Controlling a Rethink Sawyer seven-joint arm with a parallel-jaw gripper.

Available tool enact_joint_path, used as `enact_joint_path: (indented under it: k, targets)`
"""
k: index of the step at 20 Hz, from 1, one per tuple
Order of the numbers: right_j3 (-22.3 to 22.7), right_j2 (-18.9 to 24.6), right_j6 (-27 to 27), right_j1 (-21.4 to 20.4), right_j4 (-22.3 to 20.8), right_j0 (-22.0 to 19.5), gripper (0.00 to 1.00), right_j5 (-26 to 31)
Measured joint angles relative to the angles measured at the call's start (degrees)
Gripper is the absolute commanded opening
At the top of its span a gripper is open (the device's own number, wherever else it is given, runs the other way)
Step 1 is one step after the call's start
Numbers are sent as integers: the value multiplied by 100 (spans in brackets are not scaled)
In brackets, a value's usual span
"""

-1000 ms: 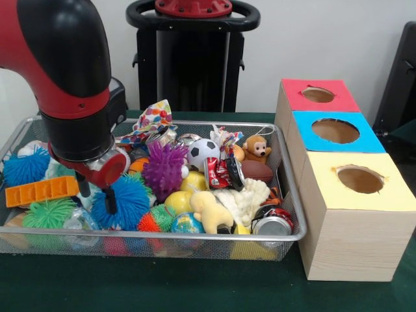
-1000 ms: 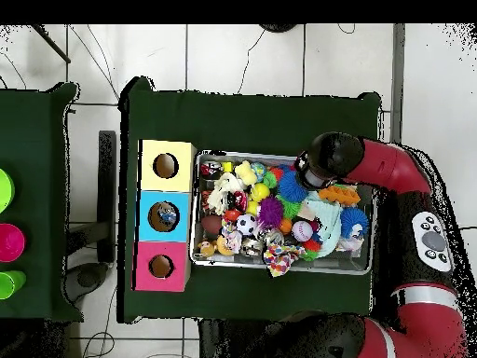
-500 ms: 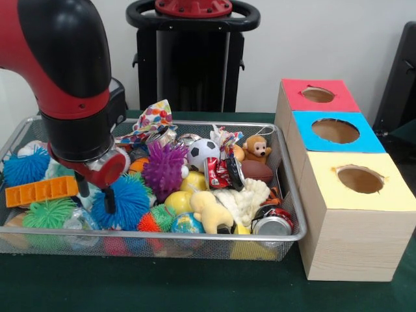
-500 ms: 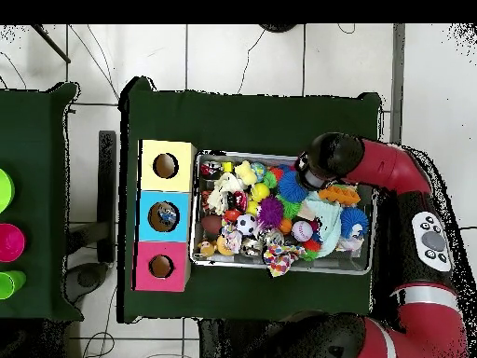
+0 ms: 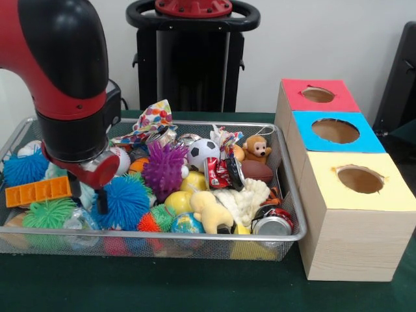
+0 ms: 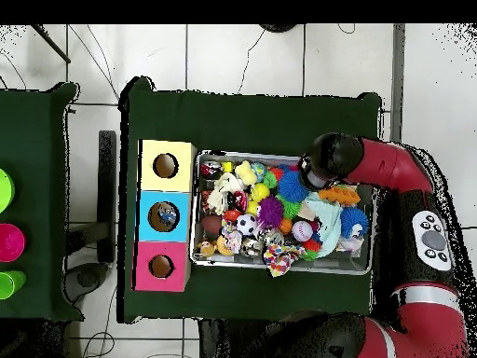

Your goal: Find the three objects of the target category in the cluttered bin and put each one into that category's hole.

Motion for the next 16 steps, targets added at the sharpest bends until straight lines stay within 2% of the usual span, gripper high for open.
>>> enact_joint_path:
  k: [8, 16]
  targets:
    - [-356, 12, -5, 52, -63, -3, 100, 88]
    - [-414, 16, -5, 85, -86, -11, 100, 89]
